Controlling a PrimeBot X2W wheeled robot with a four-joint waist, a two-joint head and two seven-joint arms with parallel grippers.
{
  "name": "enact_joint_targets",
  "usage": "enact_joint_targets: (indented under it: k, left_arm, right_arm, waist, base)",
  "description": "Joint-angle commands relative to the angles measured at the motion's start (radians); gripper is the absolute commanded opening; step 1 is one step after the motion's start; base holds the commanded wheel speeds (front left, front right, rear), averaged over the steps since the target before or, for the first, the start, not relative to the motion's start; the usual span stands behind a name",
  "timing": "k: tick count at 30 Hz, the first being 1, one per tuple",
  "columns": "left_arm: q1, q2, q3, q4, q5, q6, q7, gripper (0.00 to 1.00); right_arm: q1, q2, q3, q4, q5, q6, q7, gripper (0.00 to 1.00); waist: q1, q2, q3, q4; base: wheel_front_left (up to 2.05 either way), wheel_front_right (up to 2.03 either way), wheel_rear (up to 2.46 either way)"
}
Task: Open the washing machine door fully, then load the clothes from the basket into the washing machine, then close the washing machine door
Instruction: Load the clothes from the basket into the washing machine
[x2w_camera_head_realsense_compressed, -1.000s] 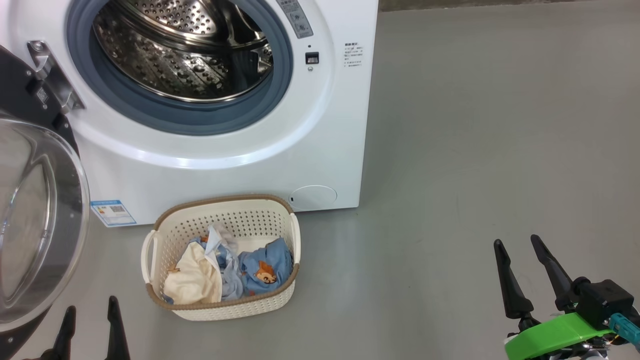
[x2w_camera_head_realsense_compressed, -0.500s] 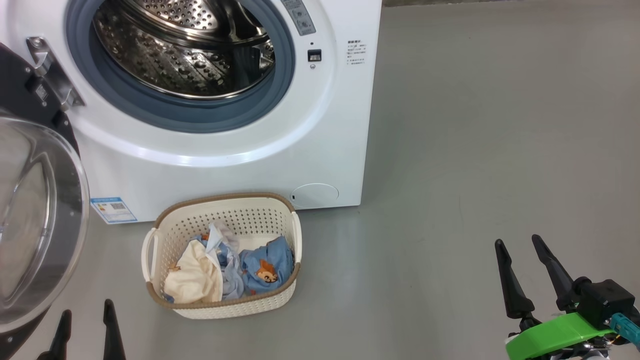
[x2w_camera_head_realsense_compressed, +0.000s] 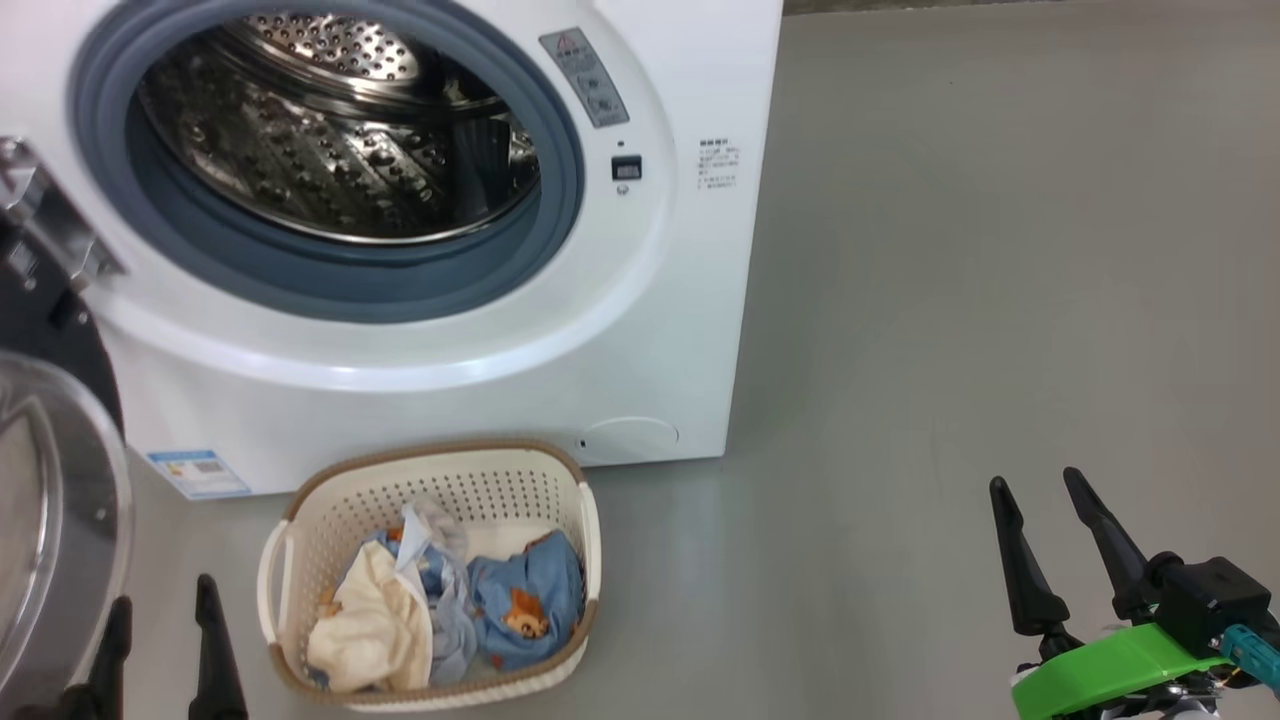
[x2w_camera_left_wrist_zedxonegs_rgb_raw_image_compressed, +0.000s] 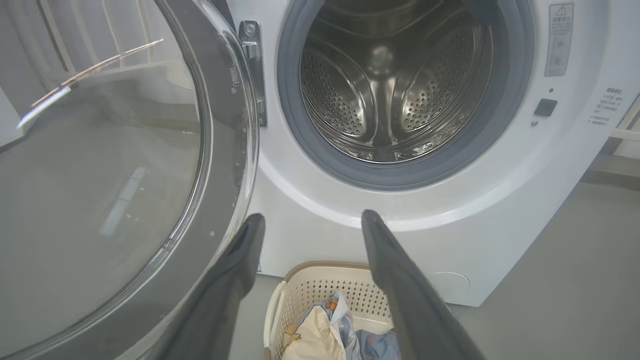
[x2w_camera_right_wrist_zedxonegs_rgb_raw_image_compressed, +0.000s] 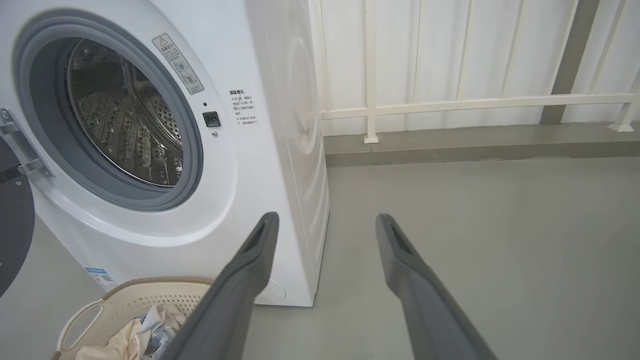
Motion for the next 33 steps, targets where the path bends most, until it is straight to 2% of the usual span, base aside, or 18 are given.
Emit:
enact_joint_targets:
  k: [1, 9, 33]
  left_arm:
    - [-0.035, 0.013, 0.034, -0.030, -0.003, 0.008, -0.006, 1.00]
    - [-0.044, 0.013, 0.028, -0.030, -0.003, 0.017, -0.006, 1.00]
    - [-0.043, 0.013, -0.017, -0.030, -0.008, 0.012, -0.006, 1.00]
  right_arm:
    - [-0.028, -0.011, 0.022, -0.024, 0.010, 0.003, -0.012, 1.00]
    - [-0.035, -0.006, 0.023, -0.022, 0.013, 0.003, -0.012, 1.00]
    - [-0.038, -0.005, 0.017, -0.023, 0.015, 0.003, -0.012, 1.00]
  waist:
    - [0.0000, -0.0001, 0.004, 0.001]
    - [0.0000, -0.0001, 0.018, 0.005]
    - [0.0000, -0.0001, 0.059, 0.004]
  base:
    - [1.41, -1.41, 0.00]
    - [0.80, -0.80, 0.00]
    - [0.01, -0.01, 0.00]
